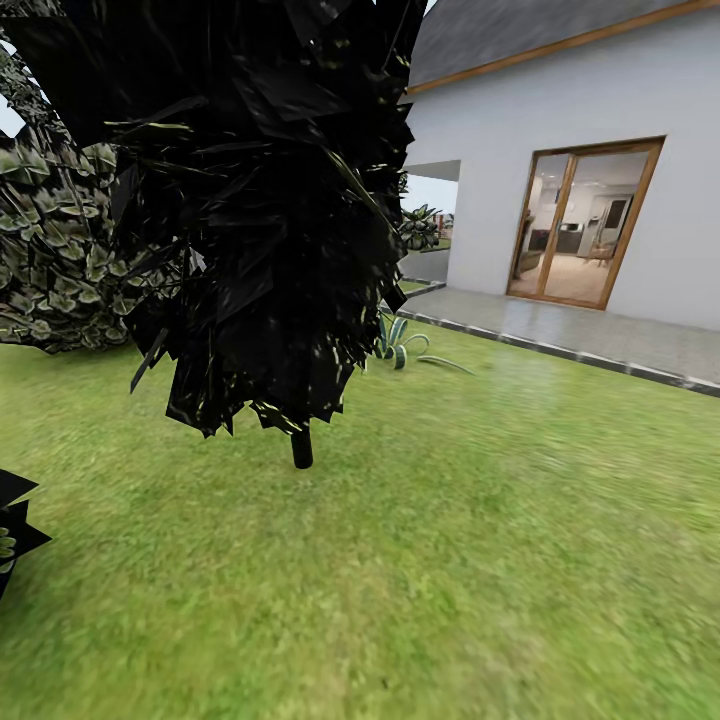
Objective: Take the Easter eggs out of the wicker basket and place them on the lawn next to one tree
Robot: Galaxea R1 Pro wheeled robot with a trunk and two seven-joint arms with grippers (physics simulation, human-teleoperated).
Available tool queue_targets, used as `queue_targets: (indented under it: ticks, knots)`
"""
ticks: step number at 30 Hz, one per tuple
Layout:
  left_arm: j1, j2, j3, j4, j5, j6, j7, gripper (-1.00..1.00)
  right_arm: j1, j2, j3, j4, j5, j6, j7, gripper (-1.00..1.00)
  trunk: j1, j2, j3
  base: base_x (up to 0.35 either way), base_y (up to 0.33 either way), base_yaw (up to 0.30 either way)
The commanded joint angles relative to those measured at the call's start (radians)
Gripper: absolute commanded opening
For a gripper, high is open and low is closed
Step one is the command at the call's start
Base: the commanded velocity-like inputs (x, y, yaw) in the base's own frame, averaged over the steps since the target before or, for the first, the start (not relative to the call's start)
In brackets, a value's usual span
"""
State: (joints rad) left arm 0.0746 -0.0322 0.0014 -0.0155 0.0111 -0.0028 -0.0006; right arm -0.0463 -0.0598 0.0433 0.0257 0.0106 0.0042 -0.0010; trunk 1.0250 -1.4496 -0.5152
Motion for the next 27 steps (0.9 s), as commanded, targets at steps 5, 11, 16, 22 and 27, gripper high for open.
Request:
queue_targets:
  ticks: [5,11,16,22,27]
  knots:
    - [0.001,0.0,0.0,-0.001,0.001,0.0,0.0,1.0,-0.001,0.0,0.004,0.002,0.001,0.0,0.0,1.0,0.0,0.0,-0.001,0.0,0.0,0.0]
    - [0.001,0.0,0.0,-0.002,0.001,0.0,0.0,1.0,-0.001,0.0,0.004,0.002,0.001,0.0,0.0,1.0,0.0,0.0,-0.001,0.0,0.0,0.0]
    - [0.001,0.0,0.0,-0.002,0.001,0.0,0.0,1.0,-0.001,0.0,0.004,0.002,0.001,0.0,0.0,1.0,0.0,0.0,-0.001,0.0,0.0,0.0]
    - [0.001,0.0,0.0,-0.002,0.001,0.0,0.0,1.0,-0.001,0.0,0.004,0.002,0.001,0.0,0.0,1.0,0.0,0.0,-0.001,0.0,0.0,0.0]
    - [0.001,0.0,0.0,-0.002,0.001,0.0,-0.001,1.0,-0.001,0.0,0.004,0.002,0.001,0.0,0.0,1.0,0.0,0.0,-0.001,0.0,0.0,0.0]
